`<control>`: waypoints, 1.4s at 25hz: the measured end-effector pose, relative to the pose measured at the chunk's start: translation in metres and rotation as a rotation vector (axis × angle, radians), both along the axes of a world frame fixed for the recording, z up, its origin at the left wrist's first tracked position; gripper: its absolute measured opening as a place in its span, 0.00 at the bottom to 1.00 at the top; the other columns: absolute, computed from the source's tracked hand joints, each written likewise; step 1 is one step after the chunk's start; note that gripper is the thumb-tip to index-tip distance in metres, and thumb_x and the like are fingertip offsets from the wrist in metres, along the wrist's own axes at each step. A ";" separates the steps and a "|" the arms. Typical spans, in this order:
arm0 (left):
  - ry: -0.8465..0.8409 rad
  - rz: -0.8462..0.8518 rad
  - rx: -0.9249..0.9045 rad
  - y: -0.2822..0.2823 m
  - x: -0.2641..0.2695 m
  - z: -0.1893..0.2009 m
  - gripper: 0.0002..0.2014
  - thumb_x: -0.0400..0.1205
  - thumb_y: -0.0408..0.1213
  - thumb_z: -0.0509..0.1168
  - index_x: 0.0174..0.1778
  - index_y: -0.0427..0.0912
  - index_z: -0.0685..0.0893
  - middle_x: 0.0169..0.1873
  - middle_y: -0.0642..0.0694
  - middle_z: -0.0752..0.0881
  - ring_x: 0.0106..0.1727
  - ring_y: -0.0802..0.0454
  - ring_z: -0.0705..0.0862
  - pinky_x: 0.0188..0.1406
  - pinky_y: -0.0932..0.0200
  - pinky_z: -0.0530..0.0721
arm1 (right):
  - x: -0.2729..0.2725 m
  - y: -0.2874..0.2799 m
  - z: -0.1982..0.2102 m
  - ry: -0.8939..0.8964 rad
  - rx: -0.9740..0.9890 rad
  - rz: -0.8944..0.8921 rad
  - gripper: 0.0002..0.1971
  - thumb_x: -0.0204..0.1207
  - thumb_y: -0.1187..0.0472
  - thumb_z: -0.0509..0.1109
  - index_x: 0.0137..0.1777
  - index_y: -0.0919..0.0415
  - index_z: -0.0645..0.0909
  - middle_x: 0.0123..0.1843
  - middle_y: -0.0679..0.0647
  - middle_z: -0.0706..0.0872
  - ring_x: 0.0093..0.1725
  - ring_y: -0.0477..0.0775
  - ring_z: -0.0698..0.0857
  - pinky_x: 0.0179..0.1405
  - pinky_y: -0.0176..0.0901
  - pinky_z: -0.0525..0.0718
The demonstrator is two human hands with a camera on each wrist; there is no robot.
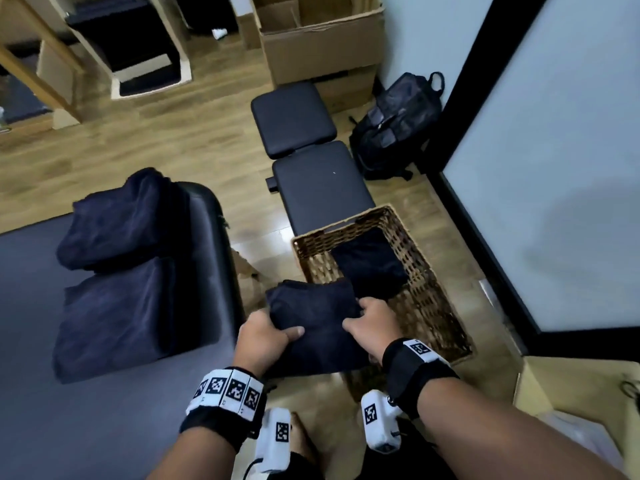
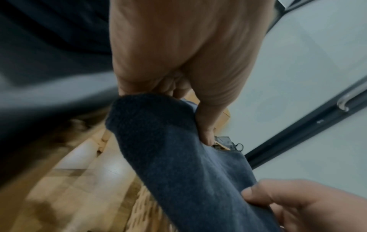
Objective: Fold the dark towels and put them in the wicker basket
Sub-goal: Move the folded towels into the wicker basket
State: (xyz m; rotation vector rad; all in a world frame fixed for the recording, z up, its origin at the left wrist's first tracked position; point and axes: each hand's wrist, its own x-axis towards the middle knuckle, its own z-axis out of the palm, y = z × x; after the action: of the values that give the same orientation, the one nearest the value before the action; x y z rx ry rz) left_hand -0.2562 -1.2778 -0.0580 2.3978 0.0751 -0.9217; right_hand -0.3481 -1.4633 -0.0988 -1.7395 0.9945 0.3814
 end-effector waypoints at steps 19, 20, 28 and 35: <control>-0.235 -0.898 0.031 -0.209 0.120 -0.145 0.24 0.75 0.36 0.64 0.69 0.43 0.77 0.63 0.40 0.78 0.66 0.37 0.78 0.64 0.42 0.81 | 0.051 -0.091 -0.162 0.223 -0.094 -0.742 0.20 0.70 0.53 0.79 0.55 0.64 0.80 0.54 0.61 0.89 0.50 0.63 0.89 0.52 0.53 0.88; -0.234 -0.921 0.066 -0.201 0.117 -0.149 0.19 0.75 0.37 0.63 0.62 0.41 0.81 0.59 0.40 0.79 0.63 0.37 0.80 0.59 0.42 0.83 | 0.053 -0.088 -0.161 0.221 -0.185 -0.647 0.18 0.73 0.55 0.78 0.57 0.62 0.78 0.57 0.60 0.86 0.55 0.63 0.87 0.55 0.51 0.85; -0.068 -0.912 0.150 -0.141 0.101 -0.113 0.12 0.78 0.44 0.60 0.54 0.46 0.82 0.51 0.39 0.87 0.53 0.37 0.86 0.45 0.50 0.83 | 0.069 -0.098 -0.139 0.417 -0.188 0.133 0.26 0.76 0.56 0.72 0.73 0.63 0.75 0.81 0.62 0.65 0.69 0.68 0.80 0.69 0.48 0.78; -0.174 -0.451 -0.014 -0.068 0.096 -0.031 0.11 0.80 0.42 0.65 0.55 0.47 0.86 0.46 0.46 0.90 0.52 0.45 0.87 0.52 0.53 0.85 | 0.075 -0.053 -0.057 0.155 -0.004 0.270 0.13 0.79 0.54 0.71 0.53 0.64 0.89 0.48 0.67 0.90 0.50 0.67 0.89 0.55 0.59 0.87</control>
State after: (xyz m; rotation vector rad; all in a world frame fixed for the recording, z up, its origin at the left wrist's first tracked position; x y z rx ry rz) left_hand -0.1601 -1.3459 -0.0889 2.5169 -0.5550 -0.8921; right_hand -0.2734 -1.5159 -0.1559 -1.8750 0.8692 0.6963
